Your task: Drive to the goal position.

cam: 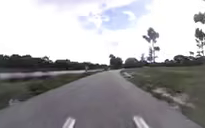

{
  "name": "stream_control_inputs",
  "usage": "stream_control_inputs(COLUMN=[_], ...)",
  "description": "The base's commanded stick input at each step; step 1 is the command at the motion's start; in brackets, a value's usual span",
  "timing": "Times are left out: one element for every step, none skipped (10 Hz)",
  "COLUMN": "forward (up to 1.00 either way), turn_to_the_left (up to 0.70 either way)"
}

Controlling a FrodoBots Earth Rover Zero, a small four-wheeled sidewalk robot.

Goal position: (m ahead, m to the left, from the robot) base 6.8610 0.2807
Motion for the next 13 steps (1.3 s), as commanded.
stream_control_inputs(forward=[0.85,0.85,0.85,0.85,0.85,0.85,0.85,0.85,0.85,0.85,0.85,0.85,0.85], turn_to_the_left=[0.00,0.00,0.00,0.00,0.00,0.00,-0.05,-0.33,-0.29,-0.26,0.00,0.00,0.00])
